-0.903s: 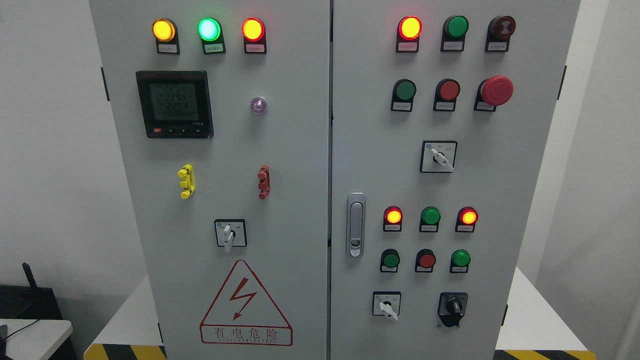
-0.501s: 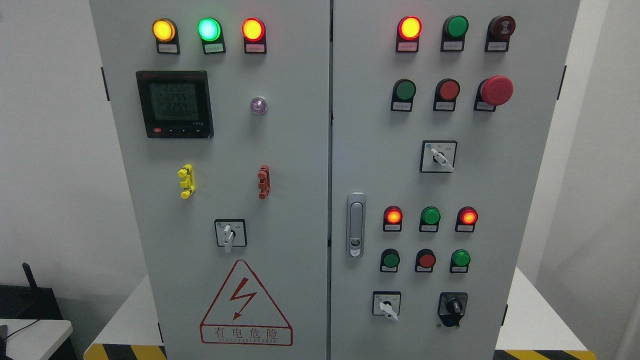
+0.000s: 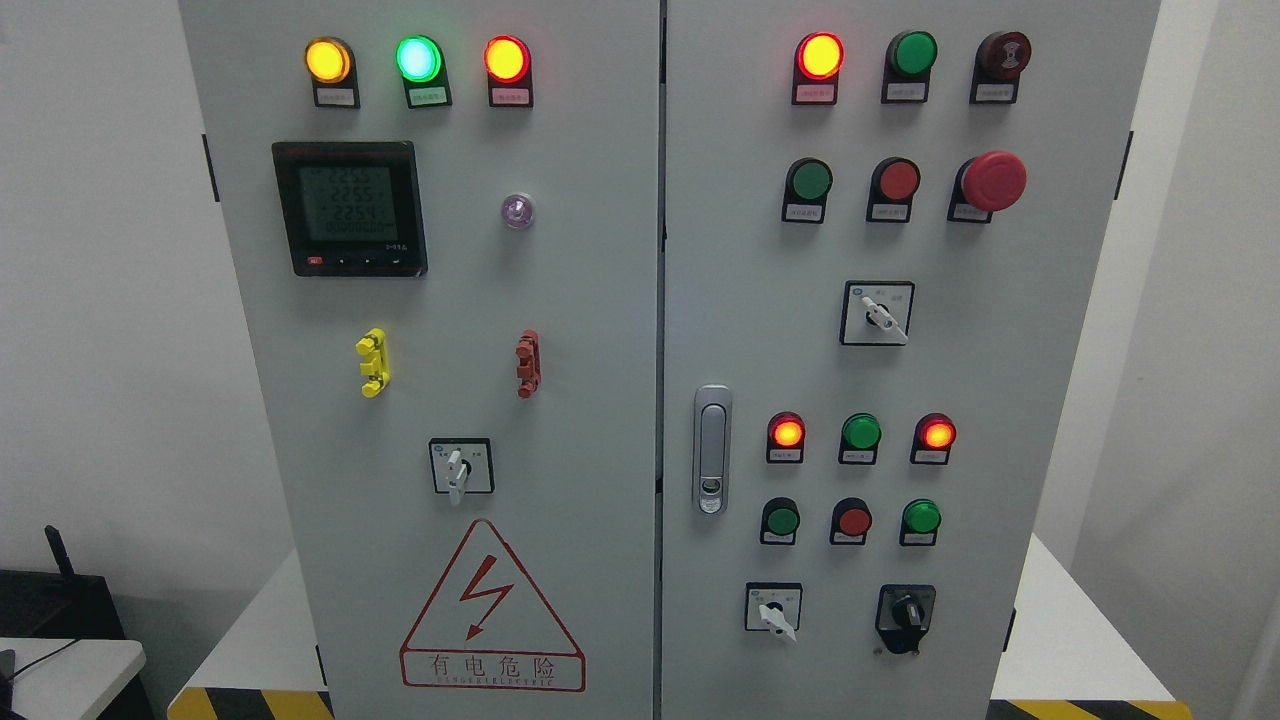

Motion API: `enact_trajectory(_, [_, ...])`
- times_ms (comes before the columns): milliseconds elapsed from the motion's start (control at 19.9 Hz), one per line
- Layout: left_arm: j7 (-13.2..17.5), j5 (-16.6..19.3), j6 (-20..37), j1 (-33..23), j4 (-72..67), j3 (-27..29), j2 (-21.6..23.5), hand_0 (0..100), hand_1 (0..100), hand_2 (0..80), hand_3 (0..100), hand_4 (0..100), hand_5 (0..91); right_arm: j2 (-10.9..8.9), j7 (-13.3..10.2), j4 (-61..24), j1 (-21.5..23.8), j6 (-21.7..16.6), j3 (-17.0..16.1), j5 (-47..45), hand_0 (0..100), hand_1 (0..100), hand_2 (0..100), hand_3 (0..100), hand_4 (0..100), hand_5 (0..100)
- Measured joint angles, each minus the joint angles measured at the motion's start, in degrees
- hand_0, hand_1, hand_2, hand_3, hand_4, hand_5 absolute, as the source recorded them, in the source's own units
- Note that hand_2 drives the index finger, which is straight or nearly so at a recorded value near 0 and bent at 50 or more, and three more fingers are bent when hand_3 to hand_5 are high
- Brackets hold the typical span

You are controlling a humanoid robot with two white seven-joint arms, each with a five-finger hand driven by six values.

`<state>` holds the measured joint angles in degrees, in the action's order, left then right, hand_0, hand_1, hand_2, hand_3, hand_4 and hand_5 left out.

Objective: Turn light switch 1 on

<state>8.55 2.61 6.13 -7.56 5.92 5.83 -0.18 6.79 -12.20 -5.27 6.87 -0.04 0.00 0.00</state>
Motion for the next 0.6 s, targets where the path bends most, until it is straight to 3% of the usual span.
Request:
enact_trajectory(501, [-0.5,1.0,0.0,-4.2,10.6,7.1,0.1,29,9,0.0,0,11,0.0,0.0,0.0,0.0,0.0,0.0,0.0,0.0,12,39,0,0,0,0])
enact_trajectory(602, [-0.7,1.3,0.0,-4.9,13.4,9.7,0.1,30,10,0.0,7,16,0.0,0.0,0.0,0.0,0.0,0.0,0.0,0.0,12,39,0,0,0,0])
